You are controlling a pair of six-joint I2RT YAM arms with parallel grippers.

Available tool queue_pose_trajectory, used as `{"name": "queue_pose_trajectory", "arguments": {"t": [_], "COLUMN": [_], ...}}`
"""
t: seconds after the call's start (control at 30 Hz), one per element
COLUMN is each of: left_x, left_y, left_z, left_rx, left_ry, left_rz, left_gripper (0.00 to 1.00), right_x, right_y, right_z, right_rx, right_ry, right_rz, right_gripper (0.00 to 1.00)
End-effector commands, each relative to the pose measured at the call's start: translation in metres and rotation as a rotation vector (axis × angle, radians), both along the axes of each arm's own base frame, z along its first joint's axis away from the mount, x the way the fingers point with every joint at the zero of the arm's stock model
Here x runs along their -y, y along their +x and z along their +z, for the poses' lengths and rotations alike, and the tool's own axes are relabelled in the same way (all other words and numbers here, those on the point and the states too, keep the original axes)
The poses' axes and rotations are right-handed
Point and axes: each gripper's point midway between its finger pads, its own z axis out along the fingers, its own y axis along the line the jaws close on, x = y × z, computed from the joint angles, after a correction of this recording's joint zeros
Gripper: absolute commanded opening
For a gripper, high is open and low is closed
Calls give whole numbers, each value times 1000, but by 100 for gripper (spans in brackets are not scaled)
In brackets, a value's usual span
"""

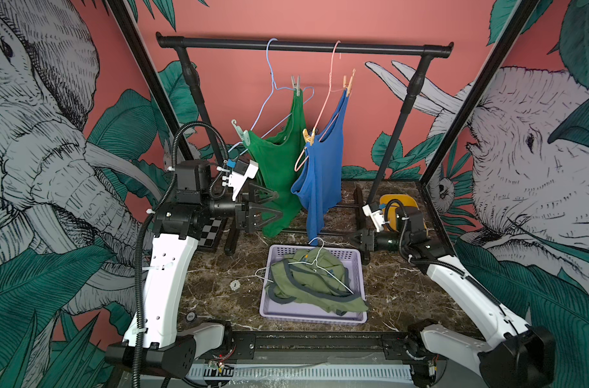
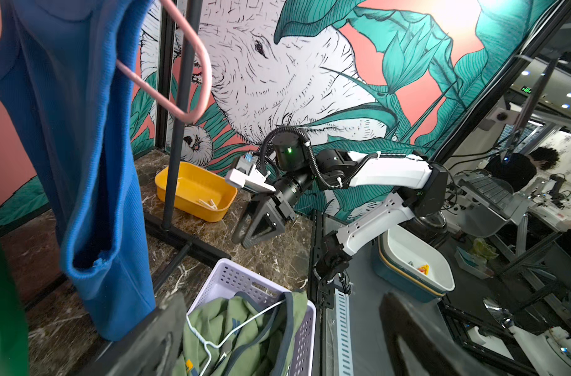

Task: Remove the clothespins securing tank tops to the hanger
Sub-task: Pick up the hanger from the basket.

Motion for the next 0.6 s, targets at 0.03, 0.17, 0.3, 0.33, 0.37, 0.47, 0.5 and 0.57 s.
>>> {"name": "queue_pose_trajectory", "arguments": {"t": [0.03,0.17,0.3,0.33,0.37,0.47,0.5,0.57], "left_x": [-3,-3,-3,-3,-3,-3,-3,-3], "left_y": [-14,-15,-14,-14,-14,-14,-14,-14], "left_z": [-6,-9,-11,-12,-12,-14,-15,-16], "left_rx": [40,34,31,29,27,26,25,22], "left_ry": [37,39,40,42,42,45,46,48], "left_rz": [5,5,7,7,6,5,4,3], "left_gripper": [96,96,96,96,96,96,96,96], "right_x": [-21,-33,-39,-40,-43,-54,-55,-57], "right_y": [-26,-34,-34,-35,-37,-42,-45,-48], "right_z": [-26,-60,-86,-90,-94,-100,-102,-107], "right_rx": [-7,-70,-103,-109,-121,-122,-126,-132], "right_ry": [-73,-145,-214,-225,-220,-208,-219,-240], "right_rz": [149,214,229,235,250,274,287,299], "right_gripper": [45,45,45,44,44,43,43,43]}}
